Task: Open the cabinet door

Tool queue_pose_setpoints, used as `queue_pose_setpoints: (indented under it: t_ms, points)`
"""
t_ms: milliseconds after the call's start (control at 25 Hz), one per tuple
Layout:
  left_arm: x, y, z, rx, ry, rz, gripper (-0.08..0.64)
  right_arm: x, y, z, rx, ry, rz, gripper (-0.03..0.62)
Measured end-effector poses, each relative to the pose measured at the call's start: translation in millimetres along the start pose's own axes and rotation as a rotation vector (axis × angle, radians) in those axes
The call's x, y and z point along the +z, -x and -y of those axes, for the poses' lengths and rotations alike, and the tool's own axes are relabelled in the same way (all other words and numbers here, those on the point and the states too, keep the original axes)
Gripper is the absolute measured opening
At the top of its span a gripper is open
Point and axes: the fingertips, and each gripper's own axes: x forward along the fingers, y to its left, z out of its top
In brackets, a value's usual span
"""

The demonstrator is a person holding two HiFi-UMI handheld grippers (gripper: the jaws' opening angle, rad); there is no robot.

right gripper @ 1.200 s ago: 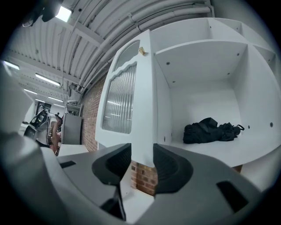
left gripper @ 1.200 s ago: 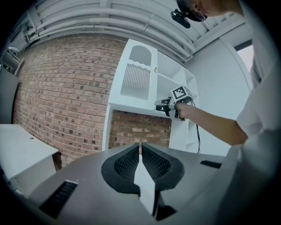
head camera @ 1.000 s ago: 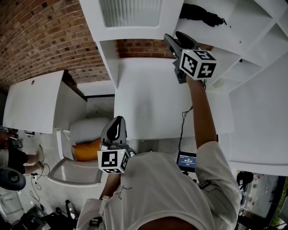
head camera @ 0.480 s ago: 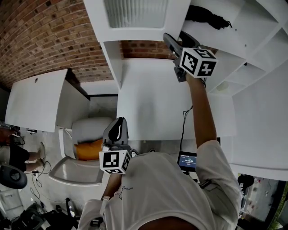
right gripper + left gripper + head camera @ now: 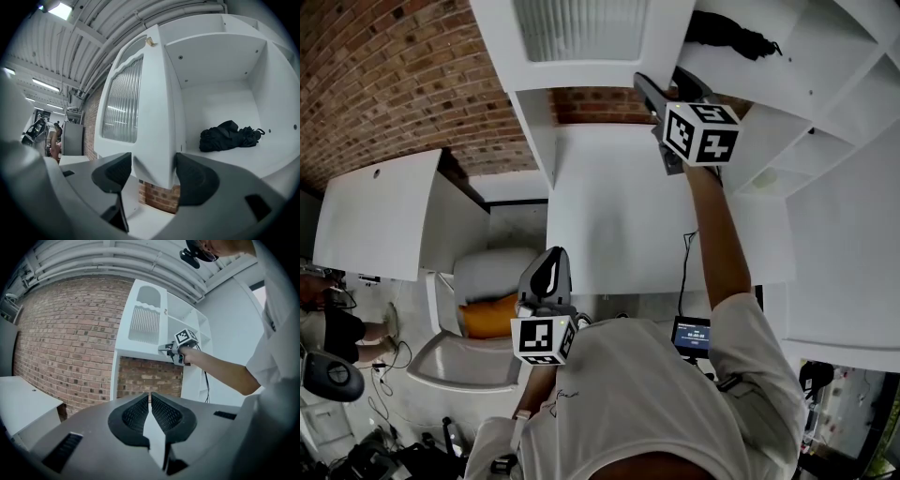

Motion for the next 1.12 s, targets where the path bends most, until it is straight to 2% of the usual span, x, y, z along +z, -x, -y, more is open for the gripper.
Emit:
queue_pose_setpoints:
  t_ms: [400, 800, 1120]
  points:
    - [-2, 0, -1, -0.020, 0.006, -0.004, 0.028, -1, 5, -4, -0.077, 0.014, -0.011, 0.276]
    - [-3, 0, 11, -0.078, 0.016, 0.008, 0.028, -2, 33, -22, -0.034, 0.038, -0.025, 0.276]
    - [-5, 5, 17, -0.093, 0.022, 0.011, 0.028, -3, 50, -30, -0.013, 0.037, -0.037, 0.275]
